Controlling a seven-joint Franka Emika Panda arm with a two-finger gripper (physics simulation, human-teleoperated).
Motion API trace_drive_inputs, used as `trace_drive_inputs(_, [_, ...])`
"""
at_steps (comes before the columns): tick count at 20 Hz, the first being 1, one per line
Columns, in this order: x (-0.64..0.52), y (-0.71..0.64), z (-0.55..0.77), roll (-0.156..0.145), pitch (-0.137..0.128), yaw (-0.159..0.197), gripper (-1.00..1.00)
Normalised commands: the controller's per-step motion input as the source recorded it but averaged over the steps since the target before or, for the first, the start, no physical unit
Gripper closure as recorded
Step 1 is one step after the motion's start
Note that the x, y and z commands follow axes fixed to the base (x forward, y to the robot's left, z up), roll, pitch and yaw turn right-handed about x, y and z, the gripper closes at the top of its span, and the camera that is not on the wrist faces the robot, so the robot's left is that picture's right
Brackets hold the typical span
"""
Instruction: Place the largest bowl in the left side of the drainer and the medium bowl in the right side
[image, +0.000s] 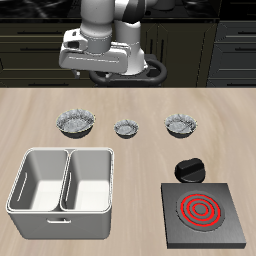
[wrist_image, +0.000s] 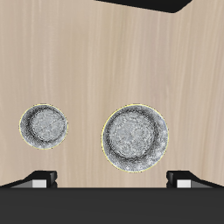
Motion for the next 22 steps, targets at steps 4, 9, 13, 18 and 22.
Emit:
trace_drive_inputs(4, [0.03, -0.21, -0.01, -0.015, -0.021, 0.002, -1.00])
trace_drive_inputs(9, [0.00, -0.19, 0.00, -0.001, -0.029, 0.025, -1.00])
trace_drive_inputs(13, [0.01, -0.01, -0.15, 0.003, 0.005, -0.008, -1.00])
trace_drive_inputs(18, [-0.07, 0.11, -0.20, 0.031, -0.009, 0.019, -1.00])
trace_drive_inputs(22, [-0.13, 0.04, -0.27, 0.001, -0.014, -0.016, -1.00])
